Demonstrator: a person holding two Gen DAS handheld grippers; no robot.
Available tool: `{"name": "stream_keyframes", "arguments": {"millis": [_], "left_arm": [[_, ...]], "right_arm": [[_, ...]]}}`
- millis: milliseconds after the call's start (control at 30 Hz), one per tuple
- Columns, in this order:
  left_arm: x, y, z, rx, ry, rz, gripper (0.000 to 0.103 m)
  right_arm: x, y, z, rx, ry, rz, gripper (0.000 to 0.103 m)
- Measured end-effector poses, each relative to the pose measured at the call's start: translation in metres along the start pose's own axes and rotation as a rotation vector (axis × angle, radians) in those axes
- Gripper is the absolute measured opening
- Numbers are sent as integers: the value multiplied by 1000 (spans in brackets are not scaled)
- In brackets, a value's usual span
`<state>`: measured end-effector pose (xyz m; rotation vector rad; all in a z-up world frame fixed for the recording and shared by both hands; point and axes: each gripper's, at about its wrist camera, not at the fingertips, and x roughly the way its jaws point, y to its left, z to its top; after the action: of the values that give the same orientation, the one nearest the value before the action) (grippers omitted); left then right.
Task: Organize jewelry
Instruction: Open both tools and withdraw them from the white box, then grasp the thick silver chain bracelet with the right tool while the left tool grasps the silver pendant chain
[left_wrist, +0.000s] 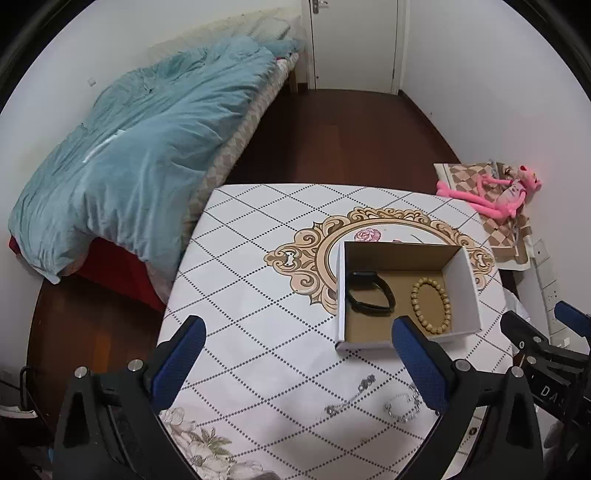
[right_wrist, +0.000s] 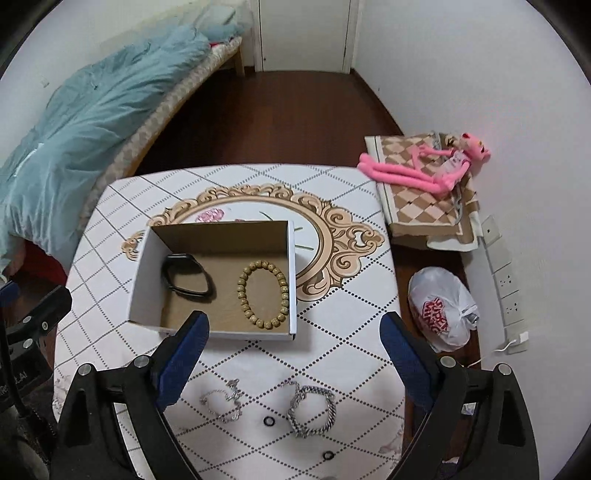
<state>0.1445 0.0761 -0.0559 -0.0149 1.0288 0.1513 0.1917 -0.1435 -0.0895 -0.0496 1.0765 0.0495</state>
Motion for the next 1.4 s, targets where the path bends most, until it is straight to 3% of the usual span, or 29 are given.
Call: {"name": "stream_keyframes", "arguments": {"millis": [267, 567, 700, 967, 1167, 1300, 1367, 1400], "left_arm": [[-35, 8, -17, -3, -42, -6, 103], [-51, 16, -38, -35, -54, -3, 103], [-34, 17, -57, -41, -13, 12, 103], [29, 11, -105, -41, 141, 72, 103], [63, 11, -128, -45, 239, 83, 103], [75, 9, -137, -36, 268, 84, 103], [79, 10, -140, -33, 277, 74, 102], [81, 9, -141, -28, 279, 64, 102]], "right_arm": [[-46, 7, -19, 0, -61, 4, 95], [-66, 1, -44, 51, -82, 49, 95], [-46, -17, -67, 103, -25, 42, 95], [49, -63, -120, 241, 192, 24, 95], [97, -80, -142, 311, 269, 13, 82], [105, -78, -143, 271, 244, -38, 71], [105, -73, -142, 243, 228, -63, 62], [104, -70, -141, 231, 211, -66, 53]]}}
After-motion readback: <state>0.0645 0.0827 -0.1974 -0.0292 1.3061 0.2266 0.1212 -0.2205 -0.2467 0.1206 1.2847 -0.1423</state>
